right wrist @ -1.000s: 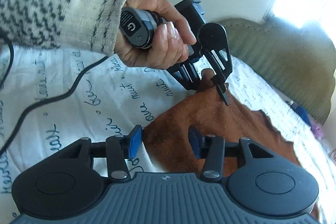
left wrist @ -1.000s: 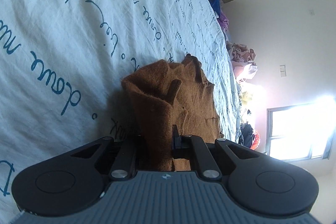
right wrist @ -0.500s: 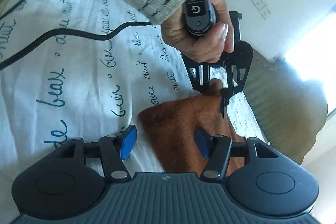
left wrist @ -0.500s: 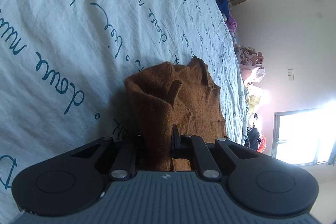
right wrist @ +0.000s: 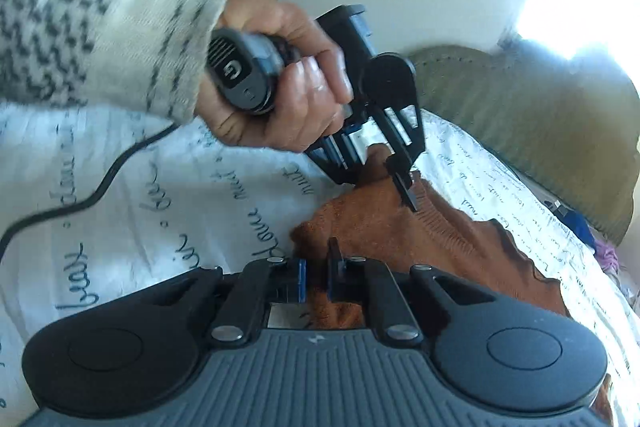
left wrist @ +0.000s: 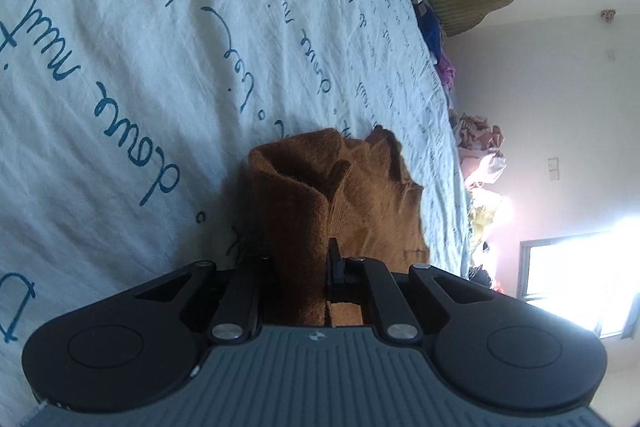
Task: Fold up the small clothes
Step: 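Grasp the sweater edge with the right gripper beside the left gripper, then lift the held edge with both grippers and fold it over the sweater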
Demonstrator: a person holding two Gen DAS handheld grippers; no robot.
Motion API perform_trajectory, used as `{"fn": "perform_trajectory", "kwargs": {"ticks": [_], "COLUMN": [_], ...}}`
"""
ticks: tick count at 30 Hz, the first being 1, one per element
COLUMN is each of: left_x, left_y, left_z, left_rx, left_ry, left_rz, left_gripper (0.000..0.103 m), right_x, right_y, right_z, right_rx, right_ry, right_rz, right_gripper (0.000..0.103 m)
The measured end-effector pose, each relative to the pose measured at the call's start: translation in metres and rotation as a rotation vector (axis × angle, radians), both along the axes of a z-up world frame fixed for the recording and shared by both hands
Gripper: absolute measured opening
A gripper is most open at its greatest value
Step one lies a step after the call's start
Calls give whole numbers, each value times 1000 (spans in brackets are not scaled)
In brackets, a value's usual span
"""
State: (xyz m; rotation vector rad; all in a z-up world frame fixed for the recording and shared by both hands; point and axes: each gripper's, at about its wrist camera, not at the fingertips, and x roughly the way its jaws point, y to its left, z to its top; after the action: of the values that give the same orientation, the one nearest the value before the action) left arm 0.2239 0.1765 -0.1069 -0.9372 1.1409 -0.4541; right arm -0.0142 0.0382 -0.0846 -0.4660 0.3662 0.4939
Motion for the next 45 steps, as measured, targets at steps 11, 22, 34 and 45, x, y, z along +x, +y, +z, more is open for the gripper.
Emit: {"fn": "perform_trajectory", "kwargs": {"ticks": [11, 22, 34, 45], "left_x": [18, 31, 22, 18], "left_y": [-96, -303, -406, -420], "left_z": [80, 84, 56, 49], "left_rx": [156, 427, 538, 516], "left_ry": [-124, -173, -188, -210], "left_rz": [-97, -403, -552, -501], "left_gripper": [12, 10, 10, 48], "right_x": [22, 24, 14, 7], "right_y": [-112, -260, -340, -366], "right_z": [56, 16, -21, -48], "right_rx": [442, 770, 928, 1039], "right_ry": [63, 184, 241, 362], "right_rz": [-114, -347, -469, -541], "right_gripper": [8, 8, 8, 73]}}
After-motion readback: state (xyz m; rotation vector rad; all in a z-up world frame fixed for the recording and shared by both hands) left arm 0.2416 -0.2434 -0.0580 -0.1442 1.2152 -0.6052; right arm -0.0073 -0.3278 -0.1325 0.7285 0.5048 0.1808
